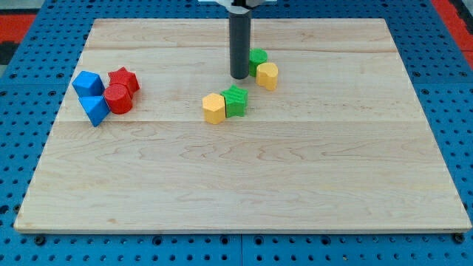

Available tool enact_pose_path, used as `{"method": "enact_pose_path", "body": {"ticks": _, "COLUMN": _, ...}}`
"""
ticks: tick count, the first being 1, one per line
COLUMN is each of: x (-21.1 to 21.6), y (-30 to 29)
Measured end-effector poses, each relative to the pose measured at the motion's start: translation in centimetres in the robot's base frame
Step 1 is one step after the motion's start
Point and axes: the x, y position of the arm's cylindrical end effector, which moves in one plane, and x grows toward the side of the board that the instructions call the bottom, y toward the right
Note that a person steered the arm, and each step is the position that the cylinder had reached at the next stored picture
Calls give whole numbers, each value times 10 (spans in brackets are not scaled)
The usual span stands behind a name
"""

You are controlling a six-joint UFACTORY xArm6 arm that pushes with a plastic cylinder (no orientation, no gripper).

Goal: Group up the yellow heart and green star at the center right side of the board

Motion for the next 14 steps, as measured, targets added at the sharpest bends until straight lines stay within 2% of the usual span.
{"method": "enact_pose_path", "body": {"ticks": 2, "x": 0, "y": -28}}
{"method": "enact_pose_path", "body": {"ticks": 3, "x": 0, "y": 8}}
{"method": "enact_pose_path", "body": {"ticks": 4, "x": 0, "y": 91}}
{"method": "enact_pose_path", "body": {"ticks": 5, "x": 7, "y": 132}}
{"method": "enact_pose_path", "body": {"ticks": 6, "x": 14, "y": 99}}
{"method": "enact_pose_path", "body": {"ticks": 7, "x": 18, "y": 90}}
{"method": "enact_pose_path", "body": {"ticks": 8, "x": 33, "y": 129}}
{"method": "enact_pose_path", "body": {"ticks": 9, "x": 38, "y": 123}}
{"method": "enact_pose_path", "body": {"ticks": 11, "x": 38, "y": -39}}
{"method": "enact_pose_path", "body": {"ticks": 12, "x": 48, "y": -55}}
{"method": "enact_pose_path", "body": {"ticks": 14, "x": 79, "y": -45}}
